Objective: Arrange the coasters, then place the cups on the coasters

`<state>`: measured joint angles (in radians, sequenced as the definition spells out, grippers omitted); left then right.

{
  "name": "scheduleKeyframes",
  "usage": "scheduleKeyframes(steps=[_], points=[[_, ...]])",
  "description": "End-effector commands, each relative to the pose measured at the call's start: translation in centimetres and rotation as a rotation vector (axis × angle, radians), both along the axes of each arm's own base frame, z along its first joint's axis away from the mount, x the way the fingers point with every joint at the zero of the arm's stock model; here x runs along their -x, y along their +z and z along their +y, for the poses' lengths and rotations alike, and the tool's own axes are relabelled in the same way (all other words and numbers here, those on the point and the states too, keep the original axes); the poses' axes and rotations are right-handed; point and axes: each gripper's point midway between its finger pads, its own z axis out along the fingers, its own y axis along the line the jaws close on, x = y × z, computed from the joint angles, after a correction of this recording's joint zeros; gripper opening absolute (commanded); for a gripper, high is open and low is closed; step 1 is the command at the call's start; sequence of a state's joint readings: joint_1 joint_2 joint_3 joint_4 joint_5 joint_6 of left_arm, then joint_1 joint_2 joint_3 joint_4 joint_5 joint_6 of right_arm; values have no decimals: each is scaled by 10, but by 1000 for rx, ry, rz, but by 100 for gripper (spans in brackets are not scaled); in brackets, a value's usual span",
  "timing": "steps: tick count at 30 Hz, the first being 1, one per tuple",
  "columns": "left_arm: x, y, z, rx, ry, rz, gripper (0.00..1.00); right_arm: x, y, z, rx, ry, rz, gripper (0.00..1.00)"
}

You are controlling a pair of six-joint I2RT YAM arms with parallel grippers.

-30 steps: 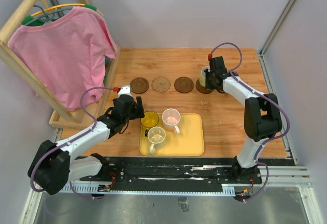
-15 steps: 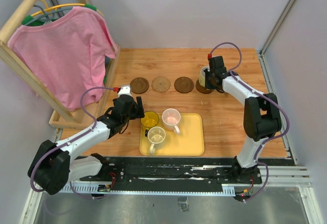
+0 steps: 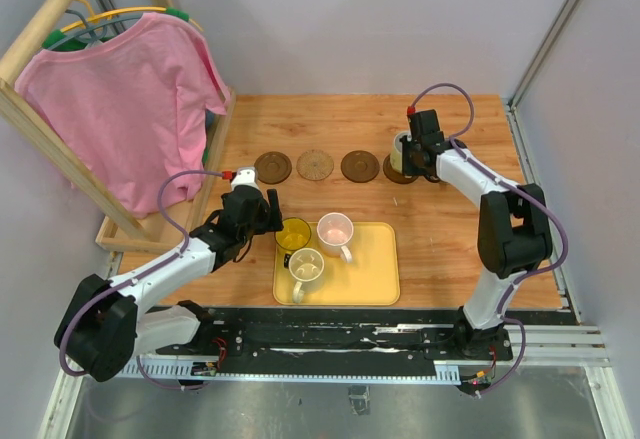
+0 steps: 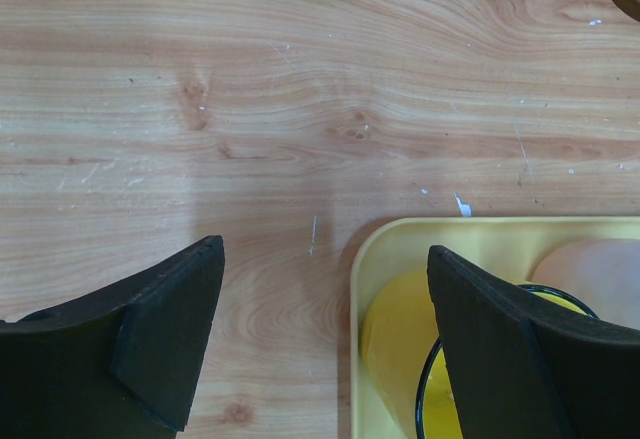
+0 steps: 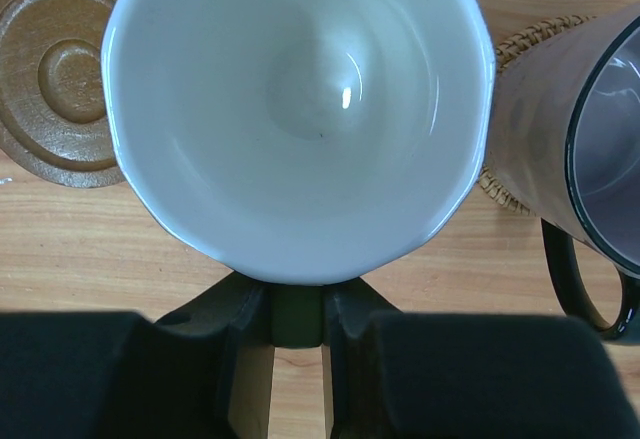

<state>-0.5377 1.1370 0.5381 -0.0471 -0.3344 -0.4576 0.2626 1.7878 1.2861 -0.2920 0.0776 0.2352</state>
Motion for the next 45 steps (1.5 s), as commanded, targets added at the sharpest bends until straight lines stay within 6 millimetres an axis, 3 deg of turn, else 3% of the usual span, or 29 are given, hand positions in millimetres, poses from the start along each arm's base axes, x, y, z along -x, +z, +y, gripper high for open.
scheduleKeyframes(steps=[1, 4, 10, 12, 15, 23, 30, 35, 39, 45], points=[[-10, 16, -5, 41, 6, -40, 86, -7, 31, -6, -30, -30, -69, 1], [-9, 16, -5, 45, 3, -41, 86, -7, 28, -5, -29, -26, -62, 5], [-8, 17, -6, 48, 2, -42, 86, -6, 25, -2, -43, -16, -51, 50], [-8, 18, -5, 48, 3, -42, 86, -6, 25, -2, -43, -17, -50, 59], [-7, 18, -5, 50, 3, -44, 86, -5, 27, -1, -47, -17, -56, 64], [-4, 20, -3, 56, 4, -51, 86, 5, 49, -1, -50, -21, -109, 67], [-2, 18, -1, 56, 8, -53, 86, 44, 85, 5, -62, -23, -202, 69], [-2, 16, -1, 60, 6, -55, 86, 89, 79, 20, -103, 60, -199, 65], [-2, 12, -3, 61, 3, -48, 86, 124, 61, 37, -175, 134, -153, 54], [-3, 5, -7, 65, -14, -29, 86, 160, 29, 51, -186, 186, -77, 42]])
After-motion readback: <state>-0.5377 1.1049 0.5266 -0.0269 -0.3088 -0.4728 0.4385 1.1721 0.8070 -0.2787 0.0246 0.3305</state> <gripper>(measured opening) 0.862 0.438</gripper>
